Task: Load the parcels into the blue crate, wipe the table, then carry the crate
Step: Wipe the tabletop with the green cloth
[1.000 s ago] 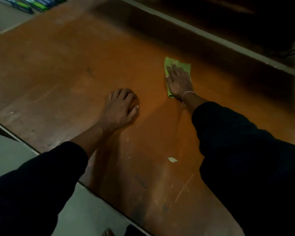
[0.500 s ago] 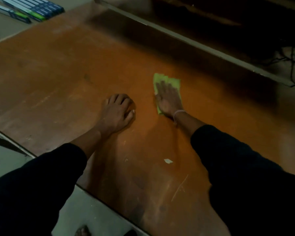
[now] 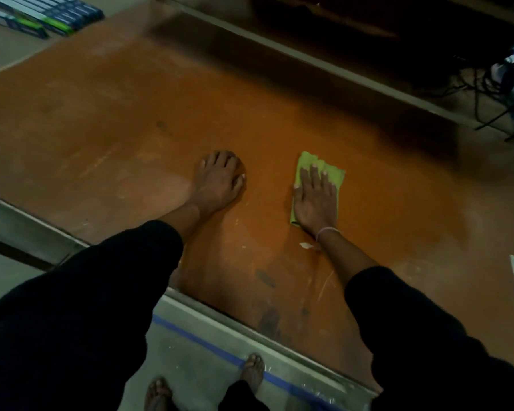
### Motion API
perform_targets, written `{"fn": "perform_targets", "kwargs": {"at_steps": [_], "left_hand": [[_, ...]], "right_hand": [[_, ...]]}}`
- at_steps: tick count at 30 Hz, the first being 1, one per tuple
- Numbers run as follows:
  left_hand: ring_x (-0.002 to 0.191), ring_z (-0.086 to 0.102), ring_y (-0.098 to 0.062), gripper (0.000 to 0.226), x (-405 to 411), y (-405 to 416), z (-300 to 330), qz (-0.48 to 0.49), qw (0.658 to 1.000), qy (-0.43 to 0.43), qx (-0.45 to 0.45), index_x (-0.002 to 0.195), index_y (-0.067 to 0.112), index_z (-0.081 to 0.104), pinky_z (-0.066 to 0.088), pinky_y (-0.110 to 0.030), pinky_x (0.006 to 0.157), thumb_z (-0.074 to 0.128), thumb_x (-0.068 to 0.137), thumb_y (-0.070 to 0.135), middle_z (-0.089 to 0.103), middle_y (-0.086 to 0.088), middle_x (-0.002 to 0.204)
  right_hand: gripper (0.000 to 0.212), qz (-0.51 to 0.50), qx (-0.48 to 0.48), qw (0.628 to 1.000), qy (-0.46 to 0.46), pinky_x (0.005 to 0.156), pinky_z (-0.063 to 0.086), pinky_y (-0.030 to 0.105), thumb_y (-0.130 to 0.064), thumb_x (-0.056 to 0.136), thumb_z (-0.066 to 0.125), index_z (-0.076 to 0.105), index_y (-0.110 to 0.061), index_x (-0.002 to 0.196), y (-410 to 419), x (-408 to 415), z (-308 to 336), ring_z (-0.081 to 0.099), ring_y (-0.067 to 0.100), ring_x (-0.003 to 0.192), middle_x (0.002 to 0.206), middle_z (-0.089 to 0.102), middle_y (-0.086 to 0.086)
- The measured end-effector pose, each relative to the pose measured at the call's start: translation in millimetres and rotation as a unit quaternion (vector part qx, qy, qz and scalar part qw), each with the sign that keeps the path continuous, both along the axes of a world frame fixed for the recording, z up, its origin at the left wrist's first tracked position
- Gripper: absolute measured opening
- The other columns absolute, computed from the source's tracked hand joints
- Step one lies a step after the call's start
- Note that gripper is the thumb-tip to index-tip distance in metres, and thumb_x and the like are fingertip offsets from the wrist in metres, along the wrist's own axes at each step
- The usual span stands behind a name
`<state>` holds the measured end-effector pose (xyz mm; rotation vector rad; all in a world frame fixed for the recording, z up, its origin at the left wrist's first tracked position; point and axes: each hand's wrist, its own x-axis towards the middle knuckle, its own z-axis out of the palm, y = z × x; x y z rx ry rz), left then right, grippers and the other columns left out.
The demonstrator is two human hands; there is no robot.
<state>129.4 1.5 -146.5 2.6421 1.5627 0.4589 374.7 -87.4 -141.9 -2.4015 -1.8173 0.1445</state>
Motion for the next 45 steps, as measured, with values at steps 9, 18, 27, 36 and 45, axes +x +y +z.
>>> {"fn": "perform_targets", "kwargs": {"at_steps": [9, 18, 27, 36, 45], "left_hand": [[0.129, 0.043, -0.037, 0.043, -57.0, -1.3, 7.7, -0.072, 0.997, 0.007, -0.026, 0.130, 0.013, 0.053, 0.039, -0.051, 0.101, 0.045, 0.101, 0.044, 0.048, -0.012, 0.140], [0.123, 0.044, -0.037, 0.047, -115.5, -6.8, -2.2, -0.061, 0.998, -0.028, -0.005, 0.123, 0.010, 0.055, 0.038, -0.051, 0.101, 0.039, 0.102, 0.049, 0.050, -0.017, 0.133], [0.123, 0.045, -0.038, 0.049, -114.0, -8.5, 3.4, -0.031, 0.999, -0.028, -0.014, 0.123, 0.011, 0.056, 0.037, -0.051, 0.099, 0.040, 0.097, 0.050, 0.051, -0.018, 0.132], [0.122, 0.045, -0.036, 0.044, -114.6, -4.1, 2.4, -0.028, 0.999, -0.041, -0.019, 0.122, 0.013, 0.056, 0.036, -0.049, 0.098, 0.044, 0.098, 0.048, 0.051, -0.016, 0.132], [0.122, 0.044, -0.034, 0.037, -117.6, -3.8, -0.9, -0.032, 0.995, -0.090, -0.025, 0.120, 0.013, 0.058, 0.034, -0.047, 0.099, 0.047, 0.099, 0.042, 0.052, -0.014, 0.131]], "right_hand": [[0.060, -0.046, -0.009, 0.999, -0.009, 0.123, 0.011, 0.050, -0.049, 0.104, 0.014, 0.015, -0.024, 0.159, -70.4, -44.2, 4.4, 0.005, 0.029, 0.154, 0.167, 0.006, 0.003], [0.059, -0.011, 0.012, 1.000, -0.010, 0.122, 0.015, 0.051, -0.049, 0.104, 0.018, 0.019, -0.026, 0.158, -132.8, -112.6, 1.0, 0.008, 0.029, 0.153, 0.167, 0.009, 0.001], [0.056, 0.072, 0.016, 0.997, 0.012, 0.124, 0.009, 0.047, -0.050, 0.106, 0.018, 0.011, -0.032, 0.158, -158.7, -175.7, 3.4, -0.006, 0.019, 0.154, 0.167, -0.001, -0.007], [0.054, 0.141, -0.002, 0.990, 0.007, 0.124, 0.007, 0.046, -0.046, 0.107, 0.017, 0.007, -0.033, 0.159, -141.5, -188.4, 3.5, -0.006, 0.020, 0.154, 0.167, -0.003, -0.008], [0.056, 0.128, -0.010, 0.992, -0.005, 0.124, 0.004, 0.045, -0.048, 0.106, 0.015, 0.009, -0.032, 0.159, -74.9, -173.9, 0.9, -0.002, 0.024, 0.154, 0.167, 0.000, -0.005]]}}
